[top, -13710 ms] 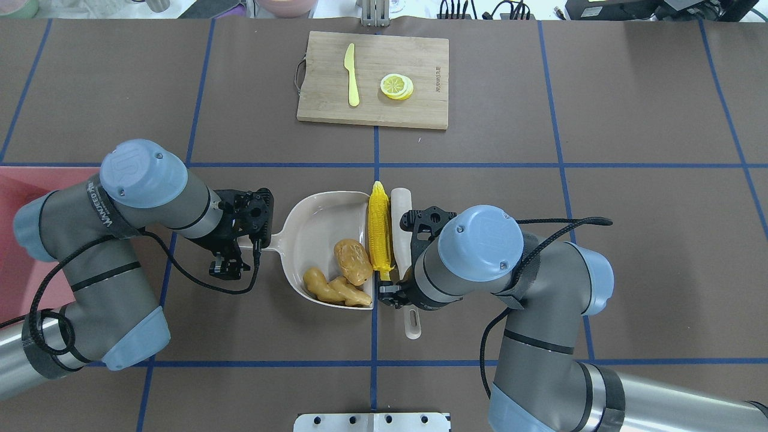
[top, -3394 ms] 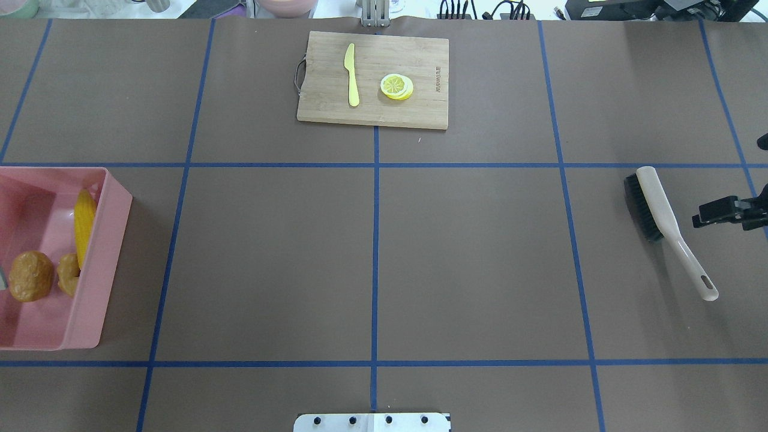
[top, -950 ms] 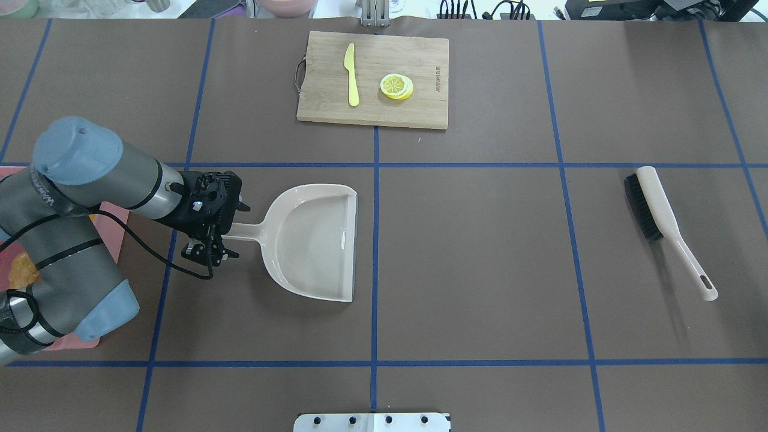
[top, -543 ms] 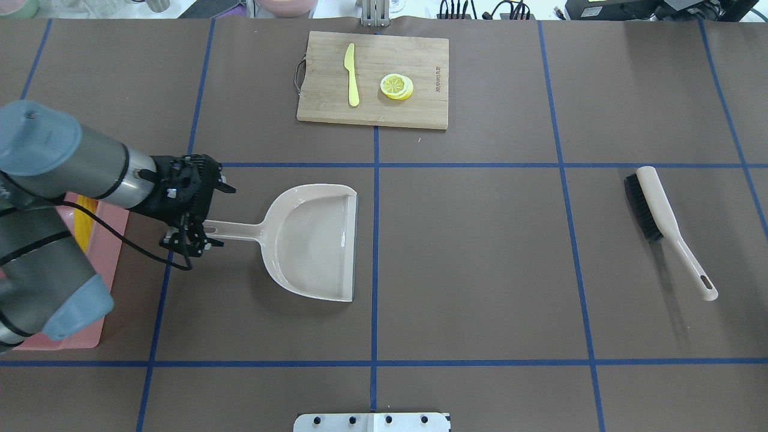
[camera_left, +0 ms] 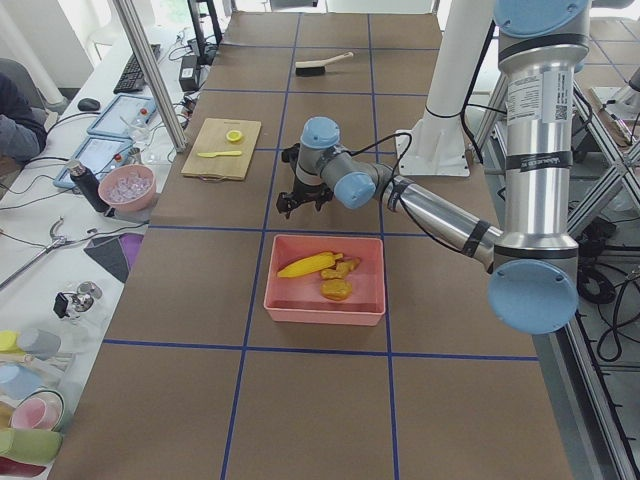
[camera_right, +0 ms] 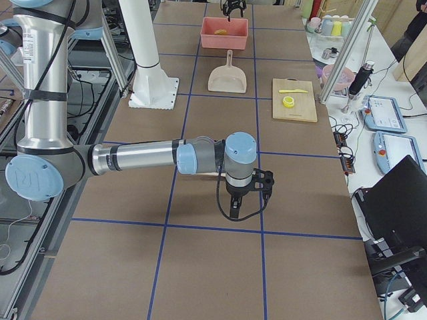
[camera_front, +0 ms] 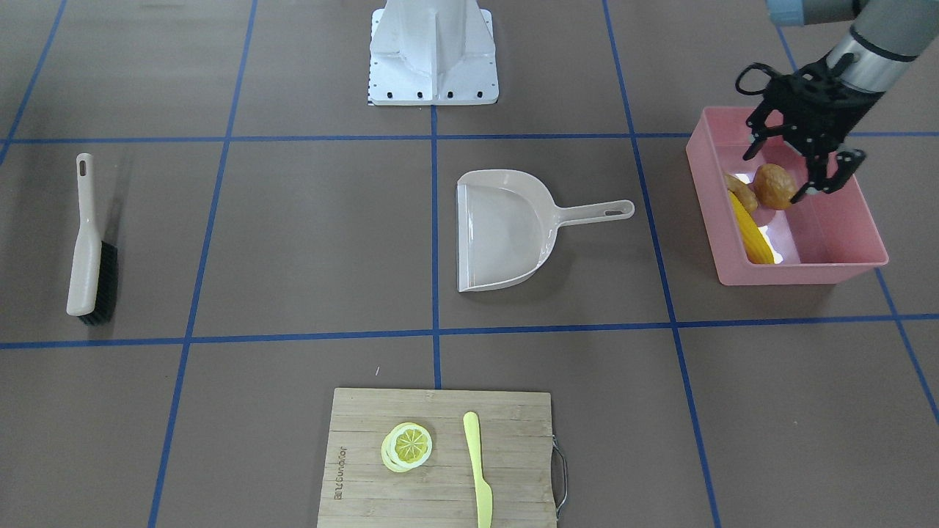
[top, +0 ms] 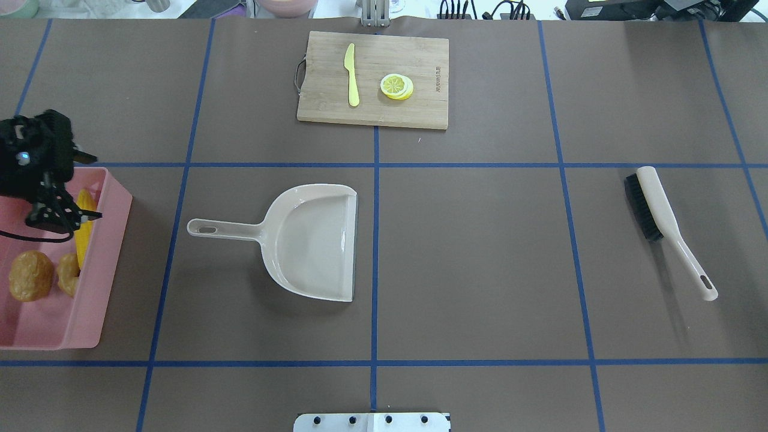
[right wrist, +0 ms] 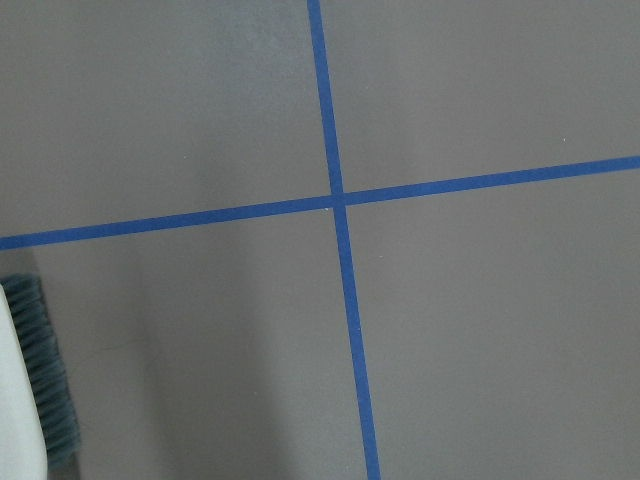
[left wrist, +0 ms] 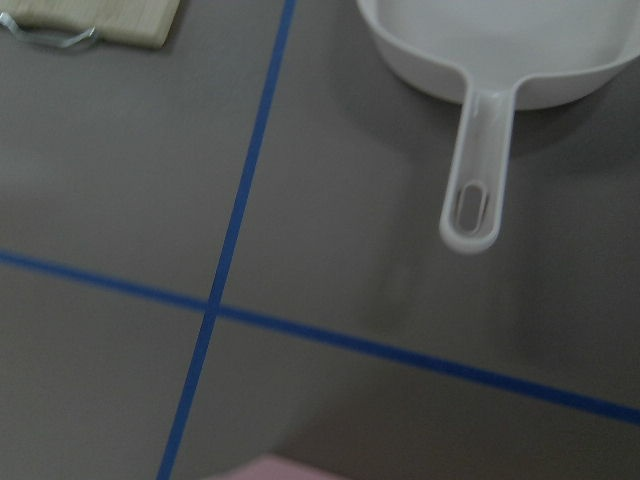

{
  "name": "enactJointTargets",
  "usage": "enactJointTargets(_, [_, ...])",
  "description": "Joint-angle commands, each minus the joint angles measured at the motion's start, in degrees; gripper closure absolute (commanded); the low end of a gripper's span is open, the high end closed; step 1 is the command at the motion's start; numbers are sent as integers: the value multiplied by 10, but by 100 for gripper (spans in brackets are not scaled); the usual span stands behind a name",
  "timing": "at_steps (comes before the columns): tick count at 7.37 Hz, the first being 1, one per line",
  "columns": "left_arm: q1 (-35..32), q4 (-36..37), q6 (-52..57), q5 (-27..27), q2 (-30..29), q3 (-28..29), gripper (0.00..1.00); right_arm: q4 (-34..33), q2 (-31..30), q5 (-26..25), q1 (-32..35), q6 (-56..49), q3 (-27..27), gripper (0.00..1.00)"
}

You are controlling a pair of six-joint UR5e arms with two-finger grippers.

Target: Sweep and dump trash into bin

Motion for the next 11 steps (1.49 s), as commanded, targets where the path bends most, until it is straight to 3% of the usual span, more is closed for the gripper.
enactJointTargets(1, [-126, 29, -92, -91, 78, 25, 2, 0, 5, 8, -2, 0, -1, 0])
enactJointTargets(3, [-217, 29, -89, -92, 123, 70, 2, 0, 5, 8, -4, 0, -1, 0])
enactJointTargets(4, [-226, 29, -89, -92, 125, 100, 2, 0, 5, 8, -4, 0, -1, 0])
enactJointTargets(5, [-292, 29, -89, -90, 147, 102, 2, 0, 6, 8, -5, 0, -2, 0])
enactJointTargets(6, [-301, 59, -96, -91, 147, 109, 2, 0, 6, 8, -5, 0, -2, 0])
enactJointTargets(7, [-309, 145, -98, -89, 134, 109, 2, 0, 6, 8, -5, 0, -2, 0])
enactJointTargets(8, [-311, 202, -97, -84, 86, 121, 2, 0, 6, 8, -5, 0, -3, 0])
enactJointTargets(11, [-329, 207, -97, -84, 73, 125, 2, 0, 6, 8, -8, 0, -2, 0])
